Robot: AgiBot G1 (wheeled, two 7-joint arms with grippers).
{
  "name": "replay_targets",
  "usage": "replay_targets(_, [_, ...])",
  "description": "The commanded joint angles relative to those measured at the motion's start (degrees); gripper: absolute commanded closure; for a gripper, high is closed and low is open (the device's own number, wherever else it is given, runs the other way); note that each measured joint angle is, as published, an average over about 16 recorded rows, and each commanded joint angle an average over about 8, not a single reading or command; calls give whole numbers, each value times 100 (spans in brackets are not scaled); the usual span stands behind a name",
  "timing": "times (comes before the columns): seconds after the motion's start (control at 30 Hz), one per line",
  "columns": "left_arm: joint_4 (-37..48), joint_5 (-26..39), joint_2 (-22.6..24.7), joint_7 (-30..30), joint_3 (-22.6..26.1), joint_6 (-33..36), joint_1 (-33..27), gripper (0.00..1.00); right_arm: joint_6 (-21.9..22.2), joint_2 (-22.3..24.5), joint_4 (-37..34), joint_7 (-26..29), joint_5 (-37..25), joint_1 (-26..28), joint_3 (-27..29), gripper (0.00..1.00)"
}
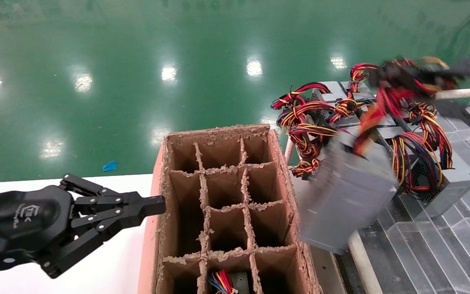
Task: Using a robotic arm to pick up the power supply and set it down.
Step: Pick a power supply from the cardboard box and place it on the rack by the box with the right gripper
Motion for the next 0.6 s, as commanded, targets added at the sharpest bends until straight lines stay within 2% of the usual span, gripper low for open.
replay_targets(0.03, [0,0,0,0,0,0,0,100,-104,283,-3,122,61,-179,79,100])
replay_targets(0.3, [0,0,0,0,0,0,0,100,-53,1049,-178,535,-207,-844,214,100])
replay_targets(0.6, [0,0,0,0,0,0,0,100,201,1124,-286,620,-431,-1363,256,100])
